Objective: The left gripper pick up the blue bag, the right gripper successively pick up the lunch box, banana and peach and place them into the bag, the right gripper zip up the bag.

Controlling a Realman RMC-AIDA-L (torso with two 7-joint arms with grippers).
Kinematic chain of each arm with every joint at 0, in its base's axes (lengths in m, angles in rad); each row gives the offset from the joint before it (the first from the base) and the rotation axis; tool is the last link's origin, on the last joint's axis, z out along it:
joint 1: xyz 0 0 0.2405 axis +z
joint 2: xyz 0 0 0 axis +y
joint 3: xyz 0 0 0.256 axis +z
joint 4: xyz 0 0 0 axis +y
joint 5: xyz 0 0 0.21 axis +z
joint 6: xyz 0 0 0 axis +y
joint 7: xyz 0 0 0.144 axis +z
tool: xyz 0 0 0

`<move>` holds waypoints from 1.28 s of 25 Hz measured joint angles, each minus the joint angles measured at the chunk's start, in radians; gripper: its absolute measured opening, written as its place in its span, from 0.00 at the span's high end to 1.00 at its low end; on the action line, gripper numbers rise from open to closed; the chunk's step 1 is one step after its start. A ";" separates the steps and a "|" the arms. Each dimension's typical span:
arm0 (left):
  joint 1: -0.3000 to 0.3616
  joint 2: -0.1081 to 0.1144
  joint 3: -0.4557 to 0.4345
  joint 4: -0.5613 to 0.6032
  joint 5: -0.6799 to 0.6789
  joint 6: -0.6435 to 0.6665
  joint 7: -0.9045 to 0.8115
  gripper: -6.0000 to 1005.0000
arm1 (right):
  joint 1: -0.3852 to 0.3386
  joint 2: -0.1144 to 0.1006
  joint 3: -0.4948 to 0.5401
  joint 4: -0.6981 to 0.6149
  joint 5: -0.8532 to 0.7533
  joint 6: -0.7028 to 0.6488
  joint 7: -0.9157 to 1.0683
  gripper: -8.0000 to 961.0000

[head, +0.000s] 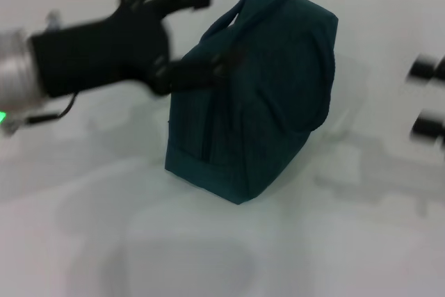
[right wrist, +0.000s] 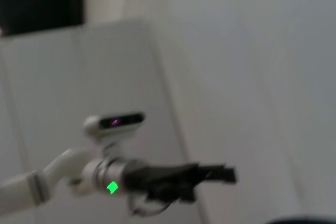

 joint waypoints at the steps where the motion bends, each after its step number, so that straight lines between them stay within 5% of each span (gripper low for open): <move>1: 0.012 0.001 -0.029 -0.050 -0.025 0.053 0.050 0.35 | -0.005 0.012 0.007 -0.019 -0.047 -0.002 -0.001 0.09; 3: 0.027 0.002 -0.072 -0.122 -0.035 0.131 0.112 0.29 | -0.009 0.027 0.018 -0.033 -0.101 -0.003 -0.002 0.09; 8: 0.056 0.004 -0.172 -0.331 0.079 0.228 0.238 0.11 | -0.028 0.116 0.116 -0.053 -0.369 0.010 -0.039 0.09; 12: 0.055 0.004 -0.239 -0.513 0.154 0.230 0.349 0.11 | -0.047 0.159 0.168 -0.033 -0.477 0.069 -0.079 0.09; 18: 0.048 0.005 -0.343 -0.662 0.224 0.225 0.461 0.11 | -0.042 0.168 0.174 0.095 -0.494 0.180 -0.145 0.09; 32: 0.063 0.005 -0.366 -0.674 0.263 0.236 0.465 0.11 | -0.043 0.170 0.177 0.143 -0.484 0.219 -0.186 0.10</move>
